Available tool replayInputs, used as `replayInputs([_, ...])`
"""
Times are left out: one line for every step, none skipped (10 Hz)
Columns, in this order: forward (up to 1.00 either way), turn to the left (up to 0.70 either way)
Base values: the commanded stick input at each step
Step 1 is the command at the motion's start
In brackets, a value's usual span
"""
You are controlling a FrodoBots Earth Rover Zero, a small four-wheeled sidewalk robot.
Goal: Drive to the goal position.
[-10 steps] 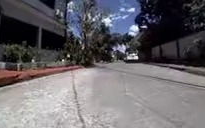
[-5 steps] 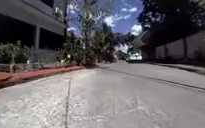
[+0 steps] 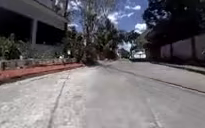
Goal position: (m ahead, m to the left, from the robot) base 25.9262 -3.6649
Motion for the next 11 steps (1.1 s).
replayInputs([1.0,-0.4])
replayInputs([1.0,-0.09])
replayInputs([1.0,0.0])
replayInputs([1.0,0.0])
replayInputs([1.0,0.0])
replayInputs([1.0,0.0])
replayInputs([1.0,0.0])
replayInputs([1.0,0.0])
replayInputs([1.0,0.0])
replayInputs([1.0,0.0])
replayInputs([1.0,0.0])
